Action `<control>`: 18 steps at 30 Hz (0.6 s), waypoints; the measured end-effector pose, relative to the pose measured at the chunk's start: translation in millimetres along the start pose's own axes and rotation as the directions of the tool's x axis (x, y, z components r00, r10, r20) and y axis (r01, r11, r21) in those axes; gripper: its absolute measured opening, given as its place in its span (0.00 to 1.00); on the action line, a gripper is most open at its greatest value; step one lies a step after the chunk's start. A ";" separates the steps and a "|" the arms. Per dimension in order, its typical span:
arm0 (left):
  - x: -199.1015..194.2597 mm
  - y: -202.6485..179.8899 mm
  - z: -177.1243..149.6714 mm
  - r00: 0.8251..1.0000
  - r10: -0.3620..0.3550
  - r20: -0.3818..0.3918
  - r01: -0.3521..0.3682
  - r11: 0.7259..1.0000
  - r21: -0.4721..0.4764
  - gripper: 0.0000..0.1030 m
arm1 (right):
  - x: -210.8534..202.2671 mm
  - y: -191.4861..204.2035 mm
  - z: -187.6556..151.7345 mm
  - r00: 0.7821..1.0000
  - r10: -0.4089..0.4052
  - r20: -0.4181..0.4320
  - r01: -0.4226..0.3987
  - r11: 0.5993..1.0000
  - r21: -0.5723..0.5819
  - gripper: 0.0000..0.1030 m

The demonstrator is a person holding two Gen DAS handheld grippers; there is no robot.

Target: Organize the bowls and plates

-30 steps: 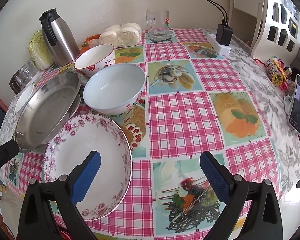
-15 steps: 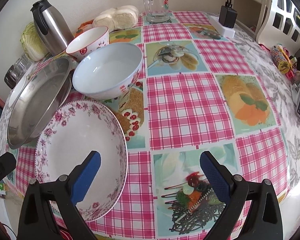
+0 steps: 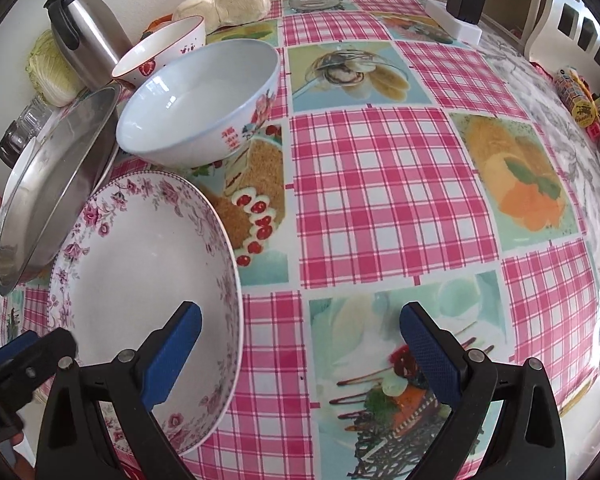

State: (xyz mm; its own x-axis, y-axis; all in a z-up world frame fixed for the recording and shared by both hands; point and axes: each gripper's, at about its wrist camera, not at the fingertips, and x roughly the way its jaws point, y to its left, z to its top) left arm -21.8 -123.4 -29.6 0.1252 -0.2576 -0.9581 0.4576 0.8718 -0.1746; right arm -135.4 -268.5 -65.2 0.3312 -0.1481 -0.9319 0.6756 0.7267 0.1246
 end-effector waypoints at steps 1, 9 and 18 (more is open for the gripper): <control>2.2 -0.2 1.0 1.000 -0.002 -0.002 0.002 1.000 -0.003 0.93 | -0.3 0.8 -0.1 1.000 0.011 0.005 -0.011 1.000 -0.005 0.97; 10.9 2.9 7.5 0.999 -0.044 0.004 0.045 0.998 -0.049 0.81 | 2.1 11.8 8.0 0.996 0.079 0.041 -0.079 0.997 0.014 0.90; 21.6 9.7 17.2 0.998 -0.067 0.015 0.068 0.996 -0.063 0.57 | 2.0 0.9 19.0 0.987 0.150 0.052 -0.151 0.988 0.036 0.30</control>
State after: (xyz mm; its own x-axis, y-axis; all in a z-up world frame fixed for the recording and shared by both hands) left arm 0.5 -127.7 -48.1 0.1075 -0.3221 -0.9406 0.4088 0.8767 -0.2535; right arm -121.6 -280.8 -60.5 0.4623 -0.0725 -0.8837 0.6406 0.7164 0.2763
